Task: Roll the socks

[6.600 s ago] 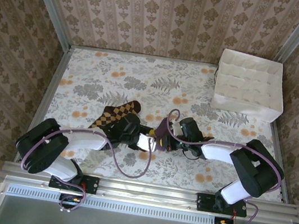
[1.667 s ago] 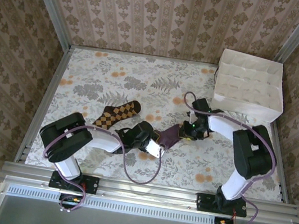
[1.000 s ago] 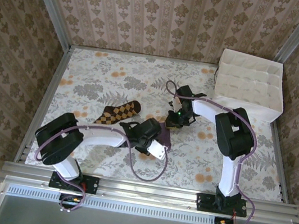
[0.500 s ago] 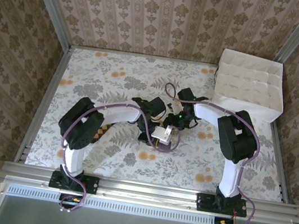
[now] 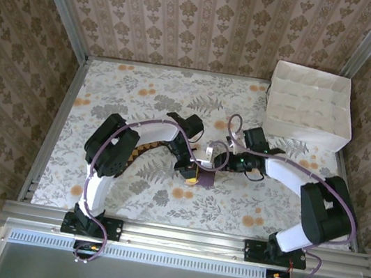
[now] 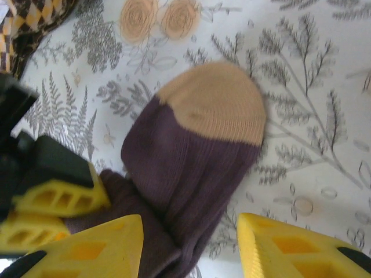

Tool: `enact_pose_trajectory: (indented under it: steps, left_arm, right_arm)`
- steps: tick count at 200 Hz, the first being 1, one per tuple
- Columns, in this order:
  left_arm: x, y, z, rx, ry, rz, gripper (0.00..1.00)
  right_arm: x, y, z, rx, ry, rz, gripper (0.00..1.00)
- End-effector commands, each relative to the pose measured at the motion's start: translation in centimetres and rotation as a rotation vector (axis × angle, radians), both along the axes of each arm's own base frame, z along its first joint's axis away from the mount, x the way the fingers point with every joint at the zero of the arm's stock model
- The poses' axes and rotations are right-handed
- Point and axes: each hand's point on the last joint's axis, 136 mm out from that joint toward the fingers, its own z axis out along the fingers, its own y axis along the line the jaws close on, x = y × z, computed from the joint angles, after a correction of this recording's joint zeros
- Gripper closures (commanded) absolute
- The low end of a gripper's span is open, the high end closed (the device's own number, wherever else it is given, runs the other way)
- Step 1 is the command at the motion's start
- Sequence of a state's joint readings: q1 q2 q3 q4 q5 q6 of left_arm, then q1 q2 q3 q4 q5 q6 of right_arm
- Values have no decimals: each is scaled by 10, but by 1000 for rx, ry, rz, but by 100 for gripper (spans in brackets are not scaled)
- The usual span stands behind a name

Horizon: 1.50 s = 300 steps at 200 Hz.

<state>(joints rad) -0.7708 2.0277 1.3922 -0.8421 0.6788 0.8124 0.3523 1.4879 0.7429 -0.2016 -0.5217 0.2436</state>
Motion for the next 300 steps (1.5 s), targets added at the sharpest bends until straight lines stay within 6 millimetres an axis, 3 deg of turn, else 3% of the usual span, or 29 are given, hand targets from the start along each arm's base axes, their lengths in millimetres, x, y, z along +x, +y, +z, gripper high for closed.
enact_pose_trajectory:
  steps: [1, 62, 86, 91, 119, 154, 181, 199, 227, 264, 300]
  left_arm:
    - [-11, 4, -11, 54, 119, 37, 100]
    - [-3, 2, -20, 94, 166, 58, 100]
    - [-1, 1, -22, 107, 188, 63, 100]
    - [-1, 0, -23, 107, 192, 64, 100]
    - [2, -1, -24, 95, 200, 79, 100]
    - [7, -1, -27, 85, 191, 106, 98]
    - [12, 0, -29, 78, 155, 120, 93]
    - [15, 0, -28, 50, 104, 124, 84]
    - [18, 0, -21, -58, -26, 120, 75]
    - [30, 9, -13, -108, -221, 145, 70]
    - [45, 17, 6, -228, -504, 174, 62]
  right_arm:
    - [-2, 11, 20, 120, -120, 12, 52]
    - [-28, 34, 21, 170, -198, 114, 45]
    - [-28, 37, 11, 130, -183, 127, 45]
    - [-28, 36, 1, 112, -153, 124, 45]
    - [-28, 30, -19, 58, -91, 94, 46]
    - [-33, 27, -32, 20, -45, 72, 47]
    - [-36, 25, -42, -11, -4, 64, 57]
    - [-36, 17, -55, -71, 50, 22, 74]
    - [-33, 6, -72, -157, 141, -54, 90]
    - [-33, -3, -89, -235, 225, -101, 100]
    - [-33, -14, -96, -276, 261, -149, 100]
